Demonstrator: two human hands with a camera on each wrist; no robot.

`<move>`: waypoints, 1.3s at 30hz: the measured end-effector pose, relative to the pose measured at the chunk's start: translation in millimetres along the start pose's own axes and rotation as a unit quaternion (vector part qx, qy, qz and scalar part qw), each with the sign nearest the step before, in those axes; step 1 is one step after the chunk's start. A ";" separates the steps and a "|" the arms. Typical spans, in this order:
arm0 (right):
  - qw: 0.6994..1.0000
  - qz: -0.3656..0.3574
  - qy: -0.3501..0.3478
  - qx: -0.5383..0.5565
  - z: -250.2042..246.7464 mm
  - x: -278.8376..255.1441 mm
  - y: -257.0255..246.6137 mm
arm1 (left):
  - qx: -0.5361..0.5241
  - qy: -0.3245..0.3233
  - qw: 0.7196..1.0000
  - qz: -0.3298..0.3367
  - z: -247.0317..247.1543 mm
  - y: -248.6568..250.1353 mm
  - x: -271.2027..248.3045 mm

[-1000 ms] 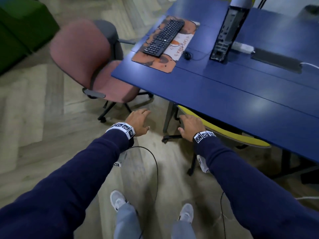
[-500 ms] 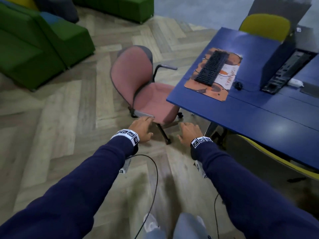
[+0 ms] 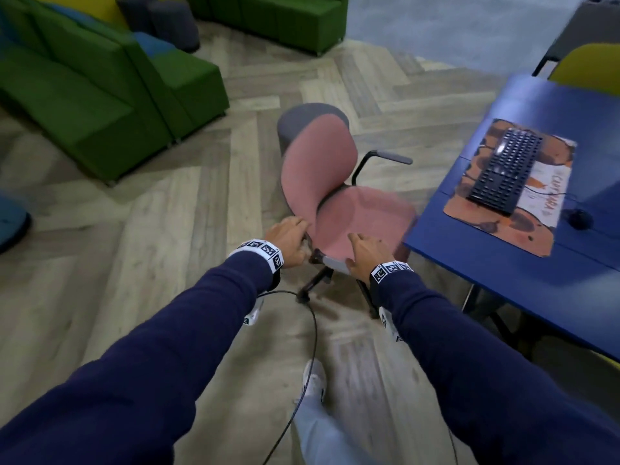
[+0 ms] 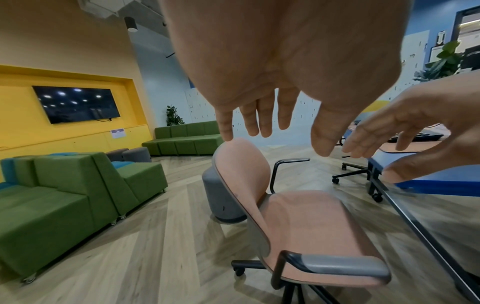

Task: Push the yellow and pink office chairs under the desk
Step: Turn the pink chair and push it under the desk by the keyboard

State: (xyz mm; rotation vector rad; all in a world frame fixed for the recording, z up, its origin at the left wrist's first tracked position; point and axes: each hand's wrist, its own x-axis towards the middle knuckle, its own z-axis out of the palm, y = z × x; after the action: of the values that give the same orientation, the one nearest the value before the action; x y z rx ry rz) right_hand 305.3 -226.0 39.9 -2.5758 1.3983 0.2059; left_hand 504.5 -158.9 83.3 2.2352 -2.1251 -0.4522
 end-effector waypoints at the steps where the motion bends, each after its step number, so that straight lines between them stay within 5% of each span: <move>1: 1.000 0.006 0.000 0.005 -1.0 16.3 -6.4 | 0.002 -0.003 1.000 0.003 -4.4 -12.6 12.0; 17: 0.992 0.090 -0.026 0.088 -10.9 244.5 -89.1 | 0.016 -0.081 0.992 0.092 -65.6 -188.8 209.3; 24: 0.947 0.175 -0.074 0.260 22.7 321.9 -143.3 | 0.048 -0.104 0.977 0.178 -81.7 -253.9 291.2; 28: 0.913 0.252 -0.104 0.305 36.1 345.8 -153.1 | 0.092 -0.128 0.965 0.212 -85.0 -273.6 333.7; 39: 0.880 0.277 -0.103 0.372 48.3 379.4 -124.1 | 0.233 -0.190 0.908 0.291 -66.6 -259.5 428.1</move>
State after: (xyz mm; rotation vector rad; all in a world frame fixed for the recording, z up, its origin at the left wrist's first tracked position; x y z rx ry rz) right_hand 613.9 -456.3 -75.8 -1.4667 1.6706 0.0074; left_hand 784.4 -572.6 9.2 1.6020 -3.2360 -0.3958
